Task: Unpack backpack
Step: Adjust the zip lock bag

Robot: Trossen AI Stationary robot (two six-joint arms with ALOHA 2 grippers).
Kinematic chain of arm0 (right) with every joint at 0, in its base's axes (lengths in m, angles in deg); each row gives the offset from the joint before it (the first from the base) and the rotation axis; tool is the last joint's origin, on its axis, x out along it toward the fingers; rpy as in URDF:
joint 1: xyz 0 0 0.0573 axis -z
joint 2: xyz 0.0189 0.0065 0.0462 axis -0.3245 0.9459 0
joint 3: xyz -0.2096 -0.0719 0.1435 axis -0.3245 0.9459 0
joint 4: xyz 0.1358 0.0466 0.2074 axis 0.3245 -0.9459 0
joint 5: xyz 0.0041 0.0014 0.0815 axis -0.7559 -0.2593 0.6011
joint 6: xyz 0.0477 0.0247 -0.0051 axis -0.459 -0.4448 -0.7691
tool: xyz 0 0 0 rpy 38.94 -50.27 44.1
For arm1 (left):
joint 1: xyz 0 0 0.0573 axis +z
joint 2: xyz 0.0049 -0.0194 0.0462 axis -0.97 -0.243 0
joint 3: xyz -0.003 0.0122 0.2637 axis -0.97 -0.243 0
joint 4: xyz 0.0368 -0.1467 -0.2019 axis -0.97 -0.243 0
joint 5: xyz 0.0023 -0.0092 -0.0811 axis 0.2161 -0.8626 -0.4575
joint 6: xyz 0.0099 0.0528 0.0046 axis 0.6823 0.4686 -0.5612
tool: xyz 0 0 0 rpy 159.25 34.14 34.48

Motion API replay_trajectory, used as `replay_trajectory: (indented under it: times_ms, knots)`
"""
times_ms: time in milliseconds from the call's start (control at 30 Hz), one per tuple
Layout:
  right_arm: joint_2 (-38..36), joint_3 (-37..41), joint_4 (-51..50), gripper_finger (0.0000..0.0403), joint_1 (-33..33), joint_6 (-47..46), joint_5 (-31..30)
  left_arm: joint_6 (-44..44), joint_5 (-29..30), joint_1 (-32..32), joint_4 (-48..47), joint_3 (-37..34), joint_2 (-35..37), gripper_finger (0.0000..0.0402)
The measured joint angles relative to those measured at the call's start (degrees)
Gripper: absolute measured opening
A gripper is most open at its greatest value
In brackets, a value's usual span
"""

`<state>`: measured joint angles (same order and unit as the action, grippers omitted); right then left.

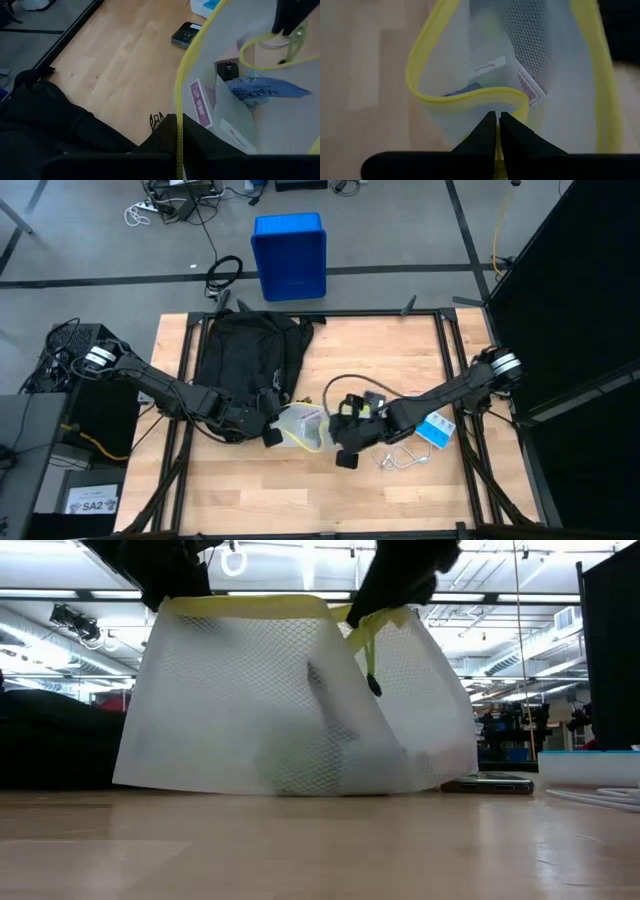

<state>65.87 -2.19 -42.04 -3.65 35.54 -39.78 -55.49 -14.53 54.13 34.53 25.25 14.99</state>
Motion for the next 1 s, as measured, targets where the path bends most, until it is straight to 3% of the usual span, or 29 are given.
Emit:
replay_trajectory:
  times_ms: [233, 467, 600, 800, 1000]
  knots:
    - [-8.2, 11.8, 8.5, 0.0000, -0.1, -2.6, 0.2, 0.0, 0.0, 0.0, 0.2, 0.0, 0.0, 0.0000]
    - [-8.3, 16.8, 9.9, 0.0014, 0.0, -5.6, 0.2, 0.0, 0.0, 0.0, 0.9, 0.0, 0.0, 0.0000]
    - [-8.2, 17.1, 11.3, 0.0050, -0.5, -4.8, 0.2, 0.0, 0.0, 0.0, 0.8, 0.0, 0.0, 0.0000]
    - [-8.7, 16.6, 14.4, 0.0135, -1.9, -0.5, 0.2, 0.0, 0.0, 0.0, 0.5, 0.0, 0.0, 0.0000]
    - [-9.2, 12.4, 12.4, 0.0198, -3.9, 2.5, -1.7, 0.0, 0.0, 0.0, 0.4, 0.0, 0.0, 0.0000]
